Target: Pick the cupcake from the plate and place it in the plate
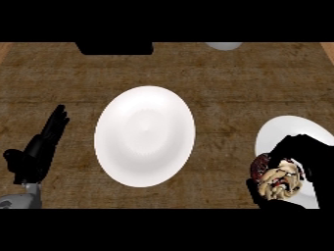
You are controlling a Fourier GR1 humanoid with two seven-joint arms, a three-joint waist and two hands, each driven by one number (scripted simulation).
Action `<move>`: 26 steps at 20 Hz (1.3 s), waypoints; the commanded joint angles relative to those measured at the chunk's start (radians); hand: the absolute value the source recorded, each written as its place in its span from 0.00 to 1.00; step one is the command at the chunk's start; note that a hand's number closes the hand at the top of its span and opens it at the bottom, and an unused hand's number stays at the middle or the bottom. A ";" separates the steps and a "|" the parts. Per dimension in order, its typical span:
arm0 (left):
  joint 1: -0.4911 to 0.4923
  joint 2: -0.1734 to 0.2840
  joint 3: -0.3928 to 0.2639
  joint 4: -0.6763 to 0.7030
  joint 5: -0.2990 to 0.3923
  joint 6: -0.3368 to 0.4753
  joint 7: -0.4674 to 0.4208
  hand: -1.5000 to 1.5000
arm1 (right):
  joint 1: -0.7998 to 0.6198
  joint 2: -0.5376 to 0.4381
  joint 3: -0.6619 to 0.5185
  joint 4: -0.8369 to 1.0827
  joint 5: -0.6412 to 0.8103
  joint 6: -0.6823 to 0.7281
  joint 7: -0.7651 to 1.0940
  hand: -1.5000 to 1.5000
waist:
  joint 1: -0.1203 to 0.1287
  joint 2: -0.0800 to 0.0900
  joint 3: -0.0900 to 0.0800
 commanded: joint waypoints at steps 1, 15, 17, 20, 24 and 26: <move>-0.055 -0.011 0.017 0.102 -0.020 -0.018 -0.052 0.50 | -0.163 0.027 0.001 0.023 -0.010 0.105 0.085 1.00 | 0.003 0.003 0.000; -0.008 0.001 0.037 0.017 -0.004 -0.065 -0.009 0.50 | -0.548 0.163 0.311 0.608 -0.017 -0.210 0.311 1.00 | 0.013 0.003 0.001; 0.060 -0.025 0.011 -0.041 -0.020 -0.048 -0.024 0.50 | -0.558 0.163 0.355 0.713 -0.024 -0.309 0.297 1.00 | 0.020 0.004 0.001; -0.052 -0.039 0.023 0.030 -0.037 -0.022 -0.005 0.50 | -0.698 0.163 0.397 0.827 -0.100 -0.359 0.364 1.00 | 0.016 0.005 0.001; -0.028 -0.032 0.014 0.007 -0.042 -0.029 0.009 0.50 | -0.691 0.163 0.434 0.935 -0.194 -0.646 0.401 1.00 | 0.037 0.009 0.001; -0.011 -0.052 -0.006 -0.013 -0.050 -0.025 0.003 0.50 | -0.818 0.163 0.404 1.026 -0.263 -0.683 0.466 0.00 | 0.048 0.009 0.001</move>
